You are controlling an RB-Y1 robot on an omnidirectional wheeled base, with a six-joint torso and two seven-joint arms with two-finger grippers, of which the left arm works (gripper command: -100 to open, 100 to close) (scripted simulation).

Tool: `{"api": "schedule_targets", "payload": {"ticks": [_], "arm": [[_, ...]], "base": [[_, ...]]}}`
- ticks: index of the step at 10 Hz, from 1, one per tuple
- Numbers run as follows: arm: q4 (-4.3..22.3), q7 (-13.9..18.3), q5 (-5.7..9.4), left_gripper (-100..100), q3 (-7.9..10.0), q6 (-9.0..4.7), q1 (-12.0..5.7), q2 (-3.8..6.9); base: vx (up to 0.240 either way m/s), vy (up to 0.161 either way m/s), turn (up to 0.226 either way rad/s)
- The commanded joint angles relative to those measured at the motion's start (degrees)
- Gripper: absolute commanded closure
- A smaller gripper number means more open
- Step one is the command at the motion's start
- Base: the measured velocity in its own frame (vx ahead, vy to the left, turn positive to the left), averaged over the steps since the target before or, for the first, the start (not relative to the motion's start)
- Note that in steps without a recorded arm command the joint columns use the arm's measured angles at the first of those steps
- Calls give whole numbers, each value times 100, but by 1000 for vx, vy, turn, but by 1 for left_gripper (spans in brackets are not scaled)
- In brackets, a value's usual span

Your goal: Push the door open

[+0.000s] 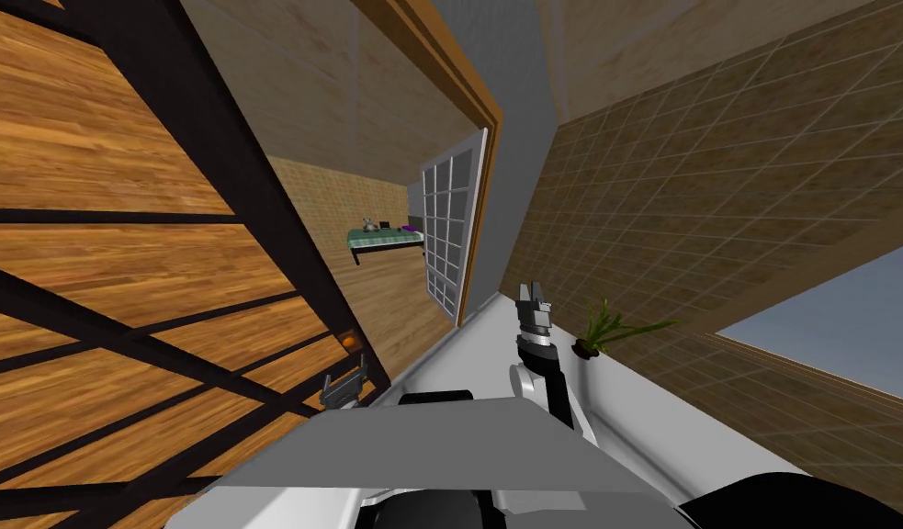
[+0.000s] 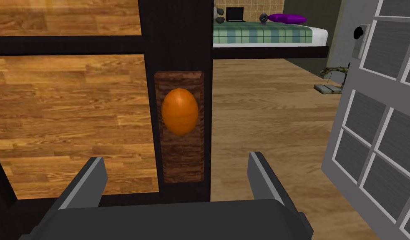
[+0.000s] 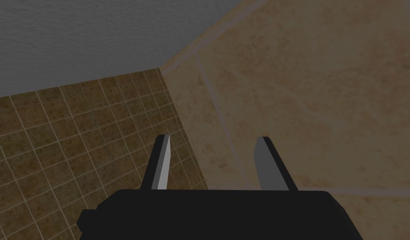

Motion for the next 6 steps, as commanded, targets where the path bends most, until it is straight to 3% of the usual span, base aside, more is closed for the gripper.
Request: {"api": "schedule_targets", "payload": {"ticks": [1, 6], "arm": [[59, 27, 2, -100, 21, 0, -40, -4], [214, 97, 24, -100, 122, 39, -162, -1]], "base": [[146, 109, -11], [152, 129, -20]]}}
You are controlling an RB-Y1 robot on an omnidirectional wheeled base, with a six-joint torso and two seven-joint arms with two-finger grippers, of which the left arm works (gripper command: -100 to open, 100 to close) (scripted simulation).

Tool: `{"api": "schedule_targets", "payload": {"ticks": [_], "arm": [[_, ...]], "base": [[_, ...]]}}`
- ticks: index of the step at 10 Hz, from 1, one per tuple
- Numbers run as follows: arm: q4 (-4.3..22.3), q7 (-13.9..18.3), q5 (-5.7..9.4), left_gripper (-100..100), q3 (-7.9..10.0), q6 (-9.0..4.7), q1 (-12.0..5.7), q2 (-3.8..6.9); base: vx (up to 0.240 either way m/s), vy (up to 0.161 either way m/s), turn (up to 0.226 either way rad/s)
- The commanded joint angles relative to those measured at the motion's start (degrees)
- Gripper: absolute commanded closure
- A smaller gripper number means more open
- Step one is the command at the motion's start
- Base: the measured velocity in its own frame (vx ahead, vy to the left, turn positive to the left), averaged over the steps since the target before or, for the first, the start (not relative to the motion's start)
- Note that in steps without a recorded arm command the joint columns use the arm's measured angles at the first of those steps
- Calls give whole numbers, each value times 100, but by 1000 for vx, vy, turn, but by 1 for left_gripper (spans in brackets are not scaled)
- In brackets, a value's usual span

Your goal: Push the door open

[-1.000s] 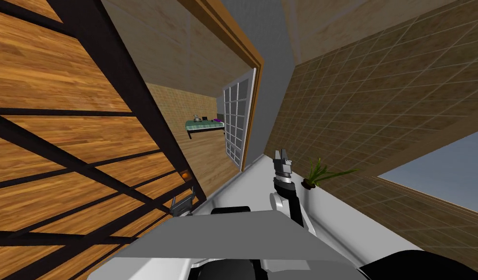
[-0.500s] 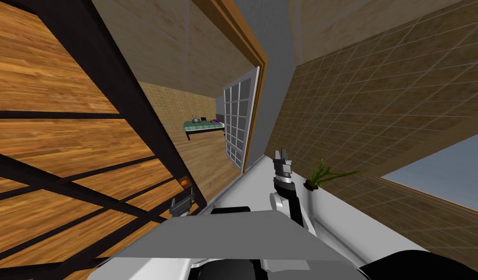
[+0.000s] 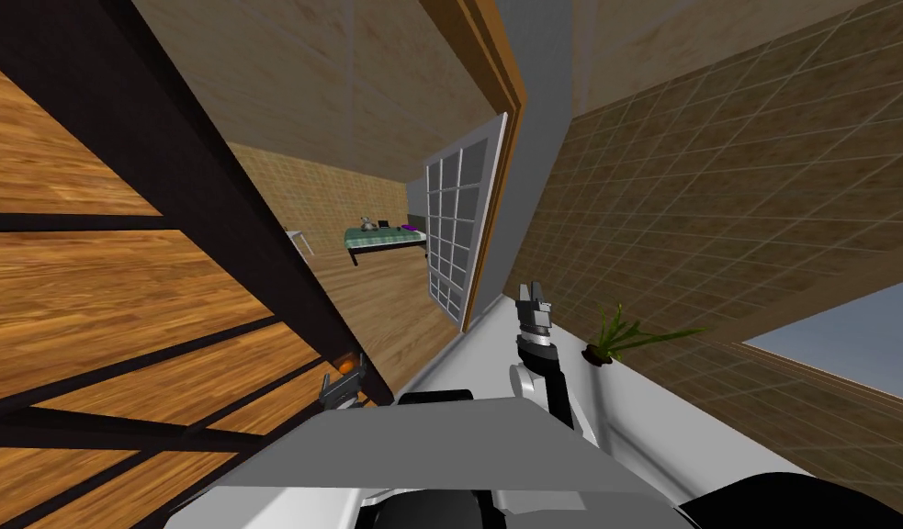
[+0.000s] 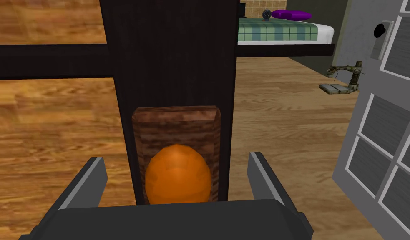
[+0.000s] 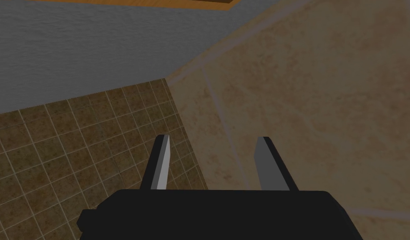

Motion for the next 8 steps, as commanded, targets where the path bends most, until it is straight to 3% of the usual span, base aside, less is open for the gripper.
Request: {"api": "schedule_targets", "payload": {"ticks": [1, 2, 8], "arm": [[0, 0, 0, -100, 0, 0, 0, 0], [0, 0, 0, 100, 0, 0, 0, 0], [13, -11, 44, 100, 48, 3, 4, -6]], "base": [[54, 47, -1], [-11, -11, 1], [11, 0, 4]]}}
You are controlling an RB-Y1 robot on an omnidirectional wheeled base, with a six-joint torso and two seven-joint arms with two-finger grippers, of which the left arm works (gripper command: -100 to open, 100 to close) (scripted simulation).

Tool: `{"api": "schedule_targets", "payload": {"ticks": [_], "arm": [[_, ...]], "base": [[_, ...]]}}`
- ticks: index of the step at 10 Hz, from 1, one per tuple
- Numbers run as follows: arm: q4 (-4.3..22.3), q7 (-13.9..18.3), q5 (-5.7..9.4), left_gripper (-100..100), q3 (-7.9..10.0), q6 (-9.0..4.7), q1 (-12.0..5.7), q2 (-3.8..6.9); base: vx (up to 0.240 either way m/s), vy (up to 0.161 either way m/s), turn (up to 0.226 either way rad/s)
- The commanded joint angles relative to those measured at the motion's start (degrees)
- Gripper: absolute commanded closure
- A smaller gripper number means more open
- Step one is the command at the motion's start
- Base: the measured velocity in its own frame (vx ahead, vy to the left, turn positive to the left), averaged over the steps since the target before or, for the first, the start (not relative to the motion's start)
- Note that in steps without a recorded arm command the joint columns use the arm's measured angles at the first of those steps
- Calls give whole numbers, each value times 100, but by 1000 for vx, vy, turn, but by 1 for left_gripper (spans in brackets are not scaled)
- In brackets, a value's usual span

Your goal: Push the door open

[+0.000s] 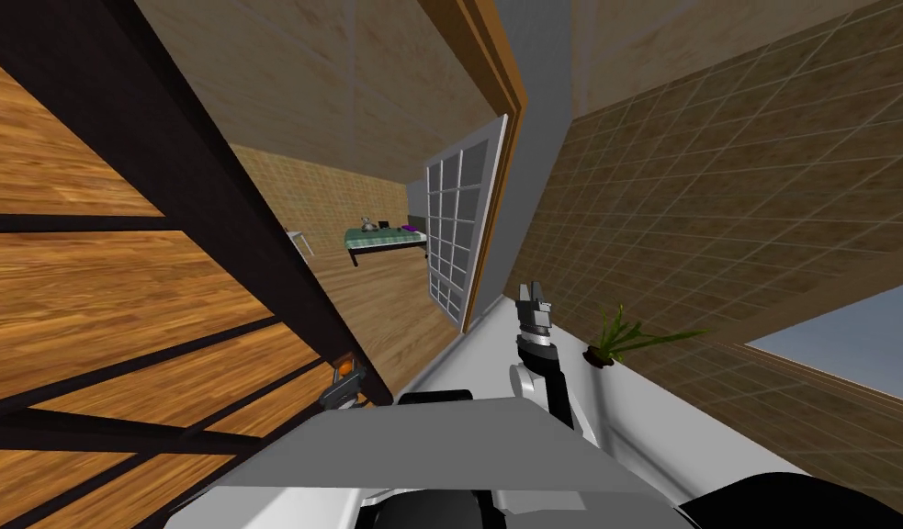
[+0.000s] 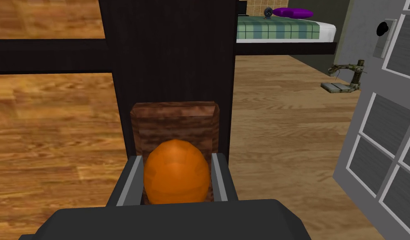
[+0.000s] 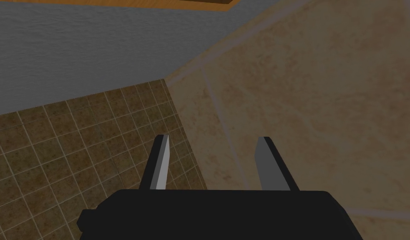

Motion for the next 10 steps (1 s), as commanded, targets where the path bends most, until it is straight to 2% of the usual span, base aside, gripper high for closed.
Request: {"api": "schedule_targets", "payload": {"ticks": [1, 6, 10], "arm": [[-10, -1, 34, 100, 61, -24, -14, 21], [18, -51, 265, 100, 341, -94, -6, -8], [48, -107, 518, 100, 649, -171, 3, -39]], "base": [[167, 39, 31], [197, 69, 42], [206, 123, 49]]}}
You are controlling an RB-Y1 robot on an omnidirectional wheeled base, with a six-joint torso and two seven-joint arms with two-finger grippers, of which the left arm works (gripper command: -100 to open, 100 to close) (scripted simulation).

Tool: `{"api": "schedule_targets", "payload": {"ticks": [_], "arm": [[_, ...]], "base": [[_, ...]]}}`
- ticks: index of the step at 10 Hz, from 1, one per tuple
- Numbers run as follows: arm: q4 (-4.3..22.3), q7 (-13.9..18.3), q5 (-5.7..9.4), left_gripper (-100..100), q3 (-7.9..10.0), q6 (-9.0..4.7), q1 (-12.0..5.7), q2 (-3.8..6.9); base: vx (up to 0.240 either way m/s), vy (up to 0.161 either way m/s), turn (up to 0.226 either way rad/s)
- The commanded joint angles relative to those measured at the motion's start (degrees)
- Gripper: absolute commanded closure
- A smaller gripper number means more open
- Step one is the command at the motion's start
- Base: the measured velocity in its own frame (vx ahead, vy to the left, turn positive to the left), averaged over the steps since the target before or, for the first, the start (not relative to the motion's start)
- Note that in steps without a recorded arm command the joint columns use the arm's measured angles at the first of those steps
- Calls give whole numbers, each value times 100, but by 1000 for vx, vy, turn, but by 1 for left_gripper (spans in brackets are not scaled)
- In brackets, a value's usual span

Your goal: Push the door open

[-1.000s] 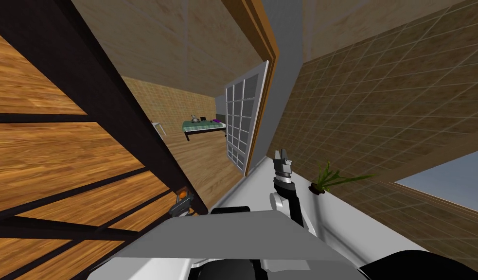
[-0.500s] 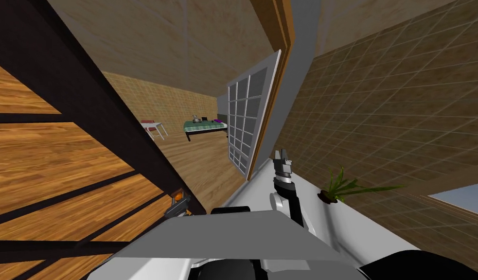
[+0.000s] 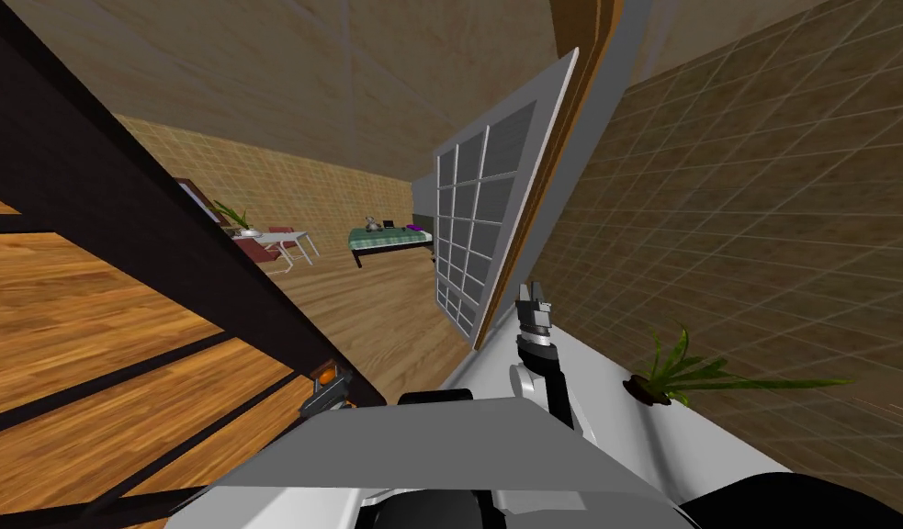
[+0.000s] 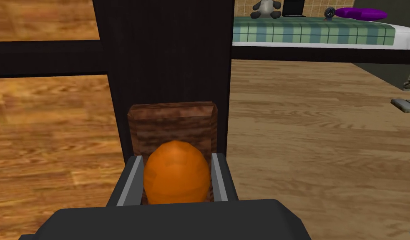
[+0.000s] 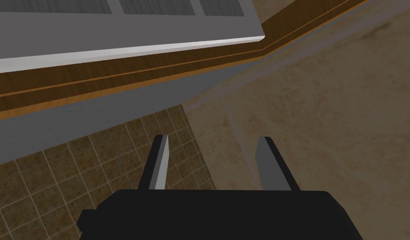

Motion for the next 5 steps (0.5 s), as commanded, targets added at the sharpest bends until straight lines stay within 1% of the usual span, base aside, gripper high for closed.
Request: {"api": "schedule_targets", "payload": {"ticks": [1, 5], "arm": [[-35, -61, 135, 100, 183, -52, 64, 15], [-4, -116, 388, 100, 491, -129, 72, -17]], "base": [[213, 87, 60], [206, 104, 62]]}}
